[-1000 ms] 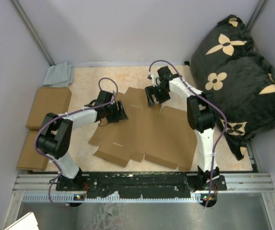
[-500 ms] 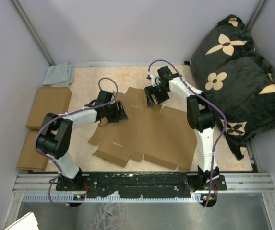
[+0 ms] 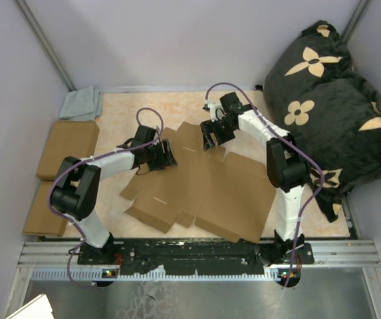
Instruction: Fold the paper box
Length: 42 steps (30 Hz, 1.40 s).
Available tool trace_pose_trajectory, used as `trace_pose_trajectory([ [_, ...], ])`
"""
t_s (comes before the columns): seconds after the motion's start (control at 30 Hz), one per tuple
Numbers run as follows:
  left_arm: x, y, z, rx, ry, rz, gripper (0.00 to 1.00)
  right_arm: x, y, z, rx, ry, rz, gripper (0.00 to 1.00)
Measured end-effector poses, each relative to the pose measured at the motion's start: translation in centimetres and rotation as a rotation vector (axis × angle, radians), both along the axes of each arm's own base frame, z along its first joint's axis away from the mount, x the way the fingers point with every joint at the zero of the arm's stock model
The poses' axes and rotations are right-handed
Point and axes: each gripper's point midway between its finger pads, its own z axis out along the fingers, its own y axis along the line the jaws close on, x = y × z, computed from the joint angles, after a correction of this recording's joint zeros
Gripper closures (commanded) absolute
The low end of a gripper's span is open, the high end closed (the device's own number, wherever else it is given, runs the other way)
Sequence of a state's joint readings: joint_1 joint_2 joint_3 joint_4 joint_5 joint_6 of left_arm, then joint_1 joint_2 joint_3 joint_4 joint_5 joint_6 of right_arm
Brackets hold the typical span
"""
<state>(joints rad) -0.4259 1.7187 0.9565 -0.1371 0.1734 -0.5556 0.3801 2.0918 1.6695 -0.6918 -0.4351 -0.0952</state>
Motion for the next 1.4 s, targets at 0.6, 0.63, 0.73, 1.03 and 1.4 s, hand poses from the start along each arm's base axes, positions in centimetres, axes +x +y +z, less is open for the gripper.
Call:
trace_pose_trajectory([
  [0.6, 0.0, -0.2, 0.0, -0.012, 0.004, -0.003, 0.31, -12.8, 3.6, -2.6, 0.028, 0.258, 0.121, 0.24],
  [0.63, 0.0, -0.2, 0.0, -0.012, 0.004, -0.003, 0.31, -12.6, 3.7, -2.6, 0.030, 0.253, 0.116, 0.25],
  [0.73, 0.0, -0.2, 0.1, -0.012, 0.004, -0.003, 0.31, -12.3, 3.6, -2.6, 0.024, 0.243, 0.097, 0.28],
  [1.03, 0.0, -0.2, 0.1, -0.013, 0.004, -0.002, 0.31, -3.9, -0.6, 0.6, 0.011, 0.075, -0.185, 0.26],
  [1.4, 0.0, -0.2, 0.0, -0.012, 0.004, -0.002, 0.31, 4.2, -3.4, 1.0, -0.017, -0.044, -0.351, 0.25],
])
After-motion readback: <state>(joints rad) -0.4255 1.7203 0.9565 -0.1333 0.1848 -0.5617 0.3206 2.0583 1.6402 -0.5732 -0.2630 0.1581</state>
